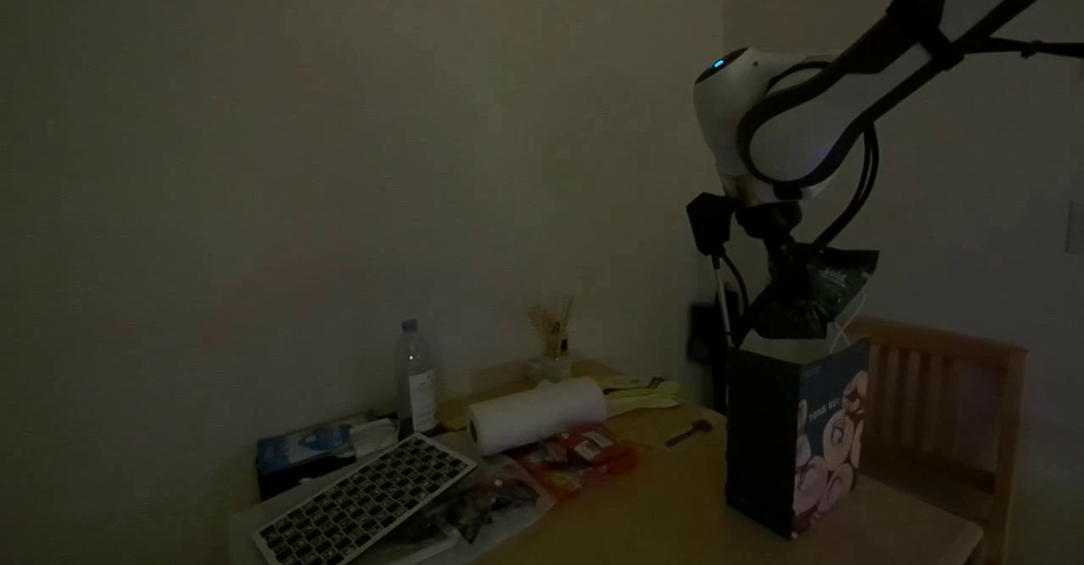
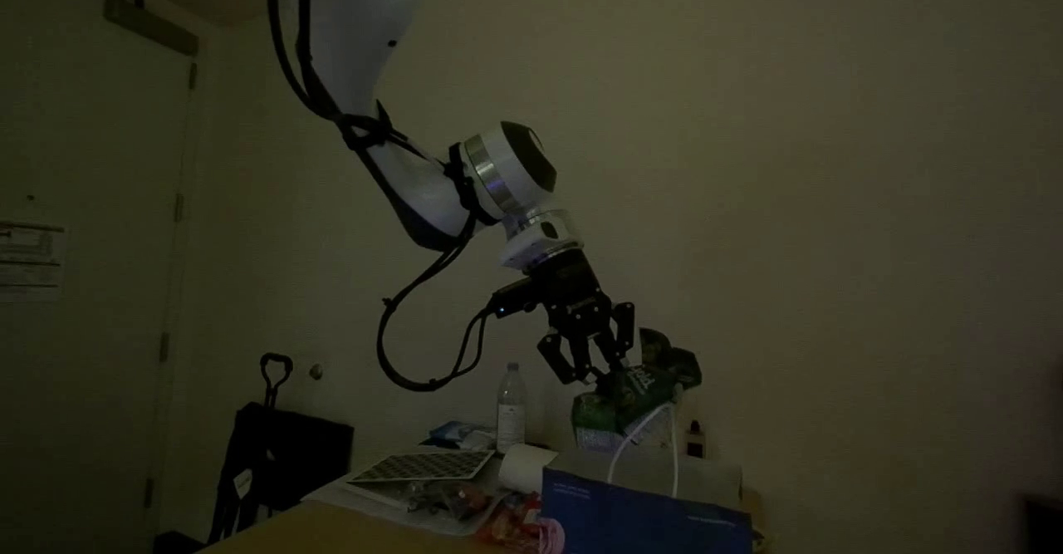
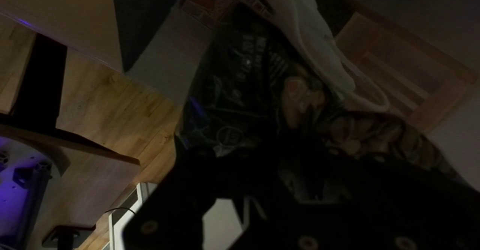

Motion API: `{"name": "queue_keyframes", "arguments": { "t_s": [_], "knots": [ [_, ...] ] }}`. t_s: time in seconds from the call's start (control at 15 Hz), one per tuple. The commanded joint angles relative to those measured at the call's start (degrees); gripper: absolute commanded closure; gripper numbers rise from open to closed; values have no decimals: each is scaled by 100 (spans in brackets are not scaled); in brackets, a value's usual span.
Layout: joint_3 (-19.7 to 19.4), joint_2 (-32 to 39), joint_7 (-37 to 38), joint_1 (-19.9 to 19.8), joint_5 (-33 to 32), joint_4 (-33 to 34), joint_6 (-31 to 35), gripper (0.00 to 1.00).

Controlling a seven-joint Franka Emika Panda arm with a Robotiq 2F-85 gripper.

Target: Pick up the plastic and put in the paper bag

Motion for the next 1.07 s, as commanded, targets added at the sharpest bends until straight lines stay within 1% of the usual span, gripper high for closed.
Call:
{"name": "queue_keyframes", "arguments": {
  "t_s": [0.0,0.07,0.13,0.2,0.27,0.53,0.8,1.0],
  "knots": [
    [-97,531,-142,-37,187,441,-49,96],
    [-119,658,-166,-22,201,535,-110,96],
    [-140,760,-191,-2,236,614,-161,60],
    [-161,852,-191,11,267,686,-188,58],
    [-181,929,-179,21,281,758,-223,53],
    [-219,1040,-104,73,188,978,-379,27],
    [-197,831,-14,150,58,1056,-520,3],
    [-158,446,-14,206,-85,1014,-423,0]
  ]
}}
